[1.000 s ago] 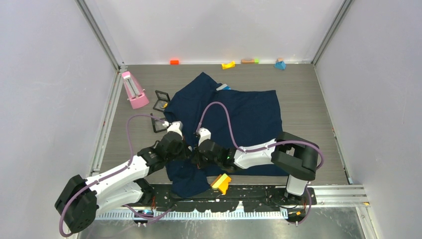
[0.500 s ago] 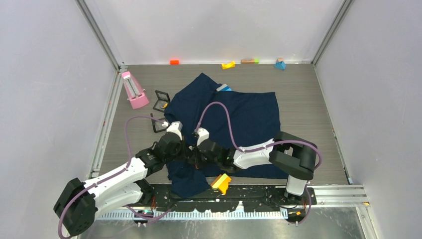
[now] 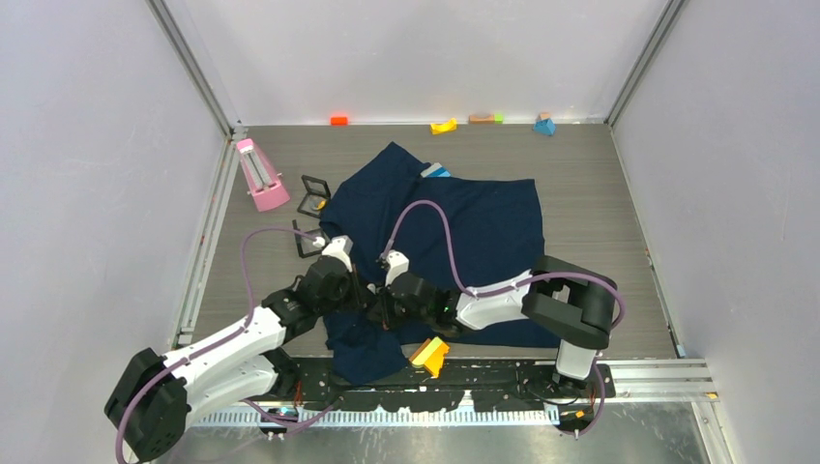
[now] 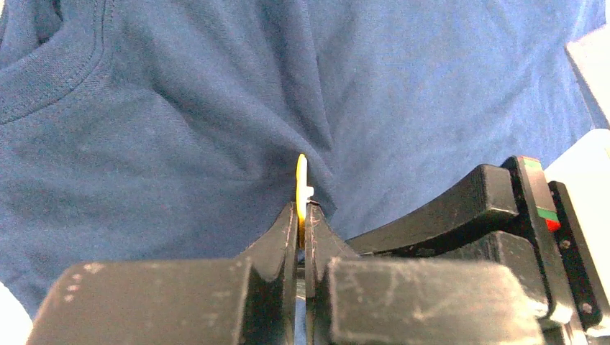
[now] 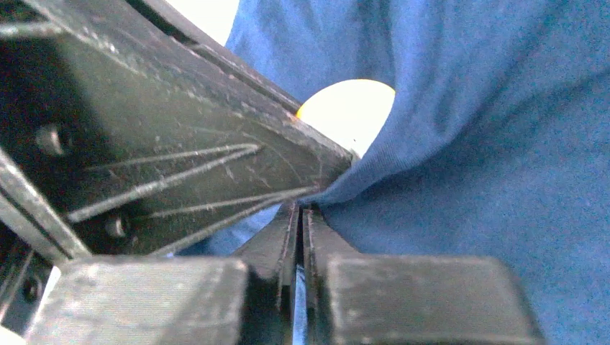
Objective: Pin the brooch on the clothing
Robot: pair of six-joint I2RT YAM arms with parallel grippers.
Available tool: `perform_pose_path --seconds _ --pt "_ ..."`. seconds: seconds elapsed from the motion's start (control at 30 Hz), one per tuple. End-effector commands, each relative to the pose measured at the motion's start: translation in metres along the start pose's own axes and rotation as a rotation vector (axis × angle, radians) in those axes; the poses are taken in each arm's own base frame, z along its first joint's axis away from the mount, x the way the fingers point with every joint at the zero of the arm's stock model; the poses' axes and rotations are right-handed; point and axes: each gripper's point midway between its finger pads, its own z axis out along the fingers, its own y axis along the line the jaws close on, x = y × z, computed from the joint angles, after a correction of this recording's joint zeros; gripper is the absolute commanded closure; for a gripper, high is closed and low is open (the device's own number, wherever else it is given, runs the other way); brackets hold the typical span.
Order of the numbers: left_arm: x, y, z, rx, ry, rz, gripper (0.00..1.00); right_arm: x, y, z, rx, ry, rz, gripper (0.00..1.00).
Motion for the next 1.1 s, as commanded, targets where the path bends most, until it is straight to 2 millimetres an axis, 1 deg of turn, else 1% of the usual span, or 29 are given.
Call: perform_pose_path --seconds 0.0,0.03,0.07,0.1,0.13,0.17,0.2,0.23,0.27,0.3,0.33,0.37,0.4,0.5,0.53,0.63,0.73,0.77,0.8,0.83,0.87,0.9,0.93,0.97,1.0,1.03,1.07 --pt "-0.025 -0.023 0.0 0.105 -0.086 -0.04 1.0 -0.019 0.014 -0.018 -0.035 -0.072 -0.017 0.78" --pt "-0.024 -0.024 -0.001 0.112 -0.077 -0.041 1.0 -0.024 0.013 -0.028 -0.019 -0.081 -0.025 0.72" --pt "-0.022 -0.024 -0.002 0.122 -0.063 -0.039 1.0 -0.029 0.008 -0.033 0.009 -0.1 -0.041 0.6" --pt "-0.02 -0.024 -0.004 0.13 -0.052 -0.037 1.0 -0.036 0.006 -0.046 0.022 -0.117 -0.046 0.56" --pt "-0.021 -0.025 -0.005 0.14 -0.043 -0.035 1.0 -0.044 0.001 -0.053 0.045 -0.143 -0.054 0.48" --pt "-0.021 -0.024 -0.006 0.146 -0.031 -0.037 1.0 -0.05 -0.002 -0.067 0.05 -0.166 -0.06 0.41" --pt "-0.02 -0.024 -0.007 0.155 -0.017 -0.037 1.0 -0.066 -0.002 -0.081 0.046 -0.217 -0.05 0.38" --pt "-0.019 -0.023 -0.008 0.159 -0.007 -0.041 1.0 -0.062 -0.013 -0.087 0.065 -0.215 -0.053 0.34" --pt "-0.019 -0.022 -0.008 0.167 -0.002 -0.047 1.0 -0.077 -0.015 -0.101 0.057 -0.261 -0.039 0.32" --pt "-0.018 -0.022 -0.009 0.175 0.001 -0.05 1.0 -0.073 -0.026 -0.106 0.072 -0.26 -0.04 0.3" --pt "-0.019 -0.023 -0.01 0.184 0.001 -0.052 1.0 -0.084 -0.028 -0.118 0.064 -0.297 -0.029 0.3" --pt "-0.019 -0.023 -0.011 0.193 -0.002 -0.053 1.0 -0.077 -0.039 -0.123 0.082 -0.288 -0.032 0.28" --pt "-0.02 -0.024 -0.012 0.2 -0.003 -0.054 1.0 -0.081 -0.046 -0.133 0.09 -0.309 -0.024 0.28" --pt "-0.022 -0.027 -0.014 0.215 -0.009 -0.049 1.0 -0.083 -0.057 -0.149 0.107 -0.336 -0.026 0.26" --pt "-0.023 -0.028 -0.015 0.221 -0.011 -0.047 1.0 -0.083 -0.057 -0.155 0.102 -0.345 -0.026 0.25" --pt "-0.024 -0.032 -0.017 0.241 -0.009 -0.035 1.0 -0.083 -0.054 -0.164 0.077 -0.362 -0.017 0.24" --pt "-0.025 -0.038 -0.018 0.281 -0.014 -0.028 1.0 -0.083 -0.047 -0.163 0.038 -0.37 0.002 0.24" --pt "-0.025 -0.041 -0.019 0.295 -0.015 -0.026 1.0 -0.081 -0.045 -0.16 0.021 -0.358 0.003 0.24" --pt "-0.026 -0.043 -0.019 0.307 -0.018 -0.025 1.0 -0.085 -0.039 -0.159 -0.006 -0.375 0.011 0.25" --pt "-0.027 -0.045 -0.021 0.321 -0.02 -0.022 1.0 -0.082 -0.036 -0.154 -0.024 -0.358 0.011 0.25" --pt "-0.026 -0.046 -0.021 0.328 -0.017 -0.021 1.0 -0.087 -0.028 -0.153 -0.063 -0.372 0.016 0.26" --pt "-0.028 -0.049 -0.023 0.346 -0.026 -0.017 1.0 -0.085 -0.027 -0.146 -0.066 -0.355 0.019 0.27" --pt "-0.03 -0.053 -0.024 0.365 -0.037 -0.011 1.0 -0.091 -0.017 -0.145 -0.108 -0.364 0.016 0.28" --pt "-0.03 -0.055 -0.026 0.378 -0.04 -0.004 1.0 -0.088 -0.017 -0.138 -0.109 -0.347 0.014 0.29" --pt "-0.03 -0.056 -0.027 0.386 -0.044 0.003 1.0 -0.092 -0.003 -0.137 -0.17 -0.339 0.002 0.31" --pt "-0.03 -0.058 -0.029 0.399 -0.044 0.011 1.0 -0.089 -0.002 -0.13 -0.176 -0.318 0.002 0.32" --pt "-0.03 -0.059 -0.031 0.413 -0.047 0.017 1.0 -0.093 0.008 -0.13 -0.219 -0.323 -0.002 0.33"
